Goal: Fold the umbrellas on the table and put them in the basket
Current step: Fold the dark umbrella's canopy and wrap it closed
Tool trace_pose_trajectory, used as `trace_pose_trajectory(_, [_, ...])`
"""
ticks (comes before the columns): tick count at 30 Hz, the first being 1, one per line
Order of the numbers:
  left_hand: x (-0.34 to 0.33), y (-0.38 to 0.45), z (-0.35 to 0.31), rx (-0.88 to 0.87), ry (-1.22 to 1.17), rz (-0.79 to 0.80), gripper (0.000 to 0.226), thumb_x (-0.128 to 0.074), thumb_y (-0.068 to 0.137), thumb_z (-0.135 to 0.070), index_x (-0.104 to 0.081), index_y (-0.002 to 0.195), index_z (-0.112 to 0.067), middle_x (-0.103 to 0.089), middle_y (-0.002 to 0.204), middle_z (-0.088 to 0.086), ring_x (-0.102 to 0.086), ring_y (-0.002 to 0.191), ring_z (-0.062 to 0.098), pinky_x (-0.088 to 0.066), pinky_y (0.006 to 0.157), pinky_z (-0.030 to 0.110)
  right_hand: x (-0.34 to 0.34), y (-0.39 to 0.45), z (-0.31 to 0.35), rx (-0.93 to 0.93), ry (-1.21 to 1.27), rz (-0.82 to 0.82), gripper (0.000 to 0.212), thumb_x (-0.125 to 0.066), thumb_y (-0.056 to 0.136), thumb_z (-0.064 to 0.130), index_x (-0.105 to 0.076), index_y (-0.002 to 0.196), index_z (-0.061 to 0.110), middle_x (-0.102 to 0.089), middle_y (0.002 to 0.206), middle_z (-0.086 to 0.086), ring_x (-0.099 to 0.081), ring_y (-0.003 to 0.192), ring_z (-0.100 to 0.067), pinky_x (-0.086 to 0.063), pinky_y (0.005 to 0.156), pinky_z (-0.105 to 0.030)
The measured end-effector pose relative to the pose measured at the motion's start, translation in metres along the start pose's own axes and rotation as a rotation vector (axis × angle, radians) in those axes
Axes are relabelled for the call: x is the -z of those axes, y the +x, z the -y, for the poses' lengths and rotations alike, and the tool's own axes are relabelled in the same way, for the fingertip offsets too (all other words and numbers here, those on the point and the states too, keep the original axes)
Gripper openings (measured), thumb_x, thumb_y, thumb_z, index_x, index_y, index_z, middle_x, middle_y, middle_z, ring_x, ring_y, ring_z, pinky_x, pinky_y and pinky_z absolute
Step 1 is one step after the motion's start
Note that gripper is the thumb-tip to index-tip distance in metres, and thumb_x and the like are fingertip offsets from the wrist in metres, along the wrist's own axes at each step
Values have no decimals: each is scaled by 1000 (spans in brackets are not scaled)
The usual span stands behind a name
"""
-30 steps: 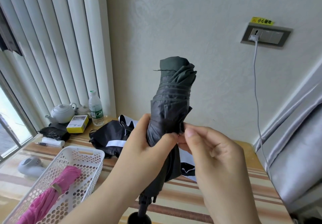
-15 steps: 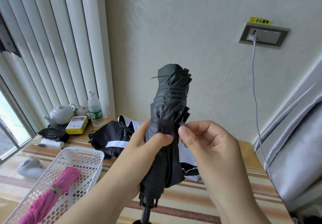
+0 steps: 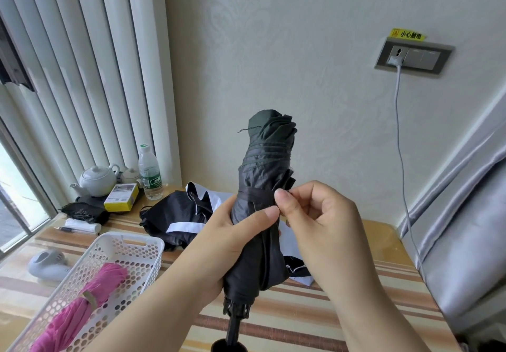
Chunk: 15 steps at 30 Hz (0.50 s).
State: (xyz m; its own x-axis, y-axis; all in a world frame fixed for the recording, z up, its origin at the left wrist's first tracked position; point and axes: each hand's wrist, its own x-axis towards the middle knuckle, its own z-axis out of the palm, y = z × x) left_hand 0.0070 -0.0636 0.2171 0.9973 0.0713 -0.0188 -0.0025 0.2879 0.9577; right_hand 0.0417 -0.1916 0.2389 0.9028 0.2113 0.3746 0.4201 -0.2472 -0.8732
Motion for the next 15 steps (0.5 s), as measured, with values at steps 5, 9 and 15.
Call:
trace_pose_trajectory(5, [8,7,6,71,-17,23,19,-72,64,-18,-68,82,-14,-68,76,8,-66,65,17,-53,59,24,11,6,-21,-327,111,70,72,-43,52,84,-59,94,27,-65,79,12,-63,82,-2,-49,79,-25])
trace_pose_trajectory(9, [8,10,14,61,25,82,22,-71,69,-18,-70,91,-14,-72,90,12,-70,83,25,-57,74,31,5,10,-23,-425,193,280,115,-57,42,93,-45,135,27,-64,117,13,-59,115,-8,-44,104,-40])
trace_pose_trajectory(15, [9,14,23,124,12,182,30,-70,72,-16,-66,99,-5,-69,96,20,-67,88,29,-56,82,35,-1,20,-23,-333,358,238,36,-75,58,41,-71,81,14,-75,82,-3,-72,78,-19,-56,67,-32])
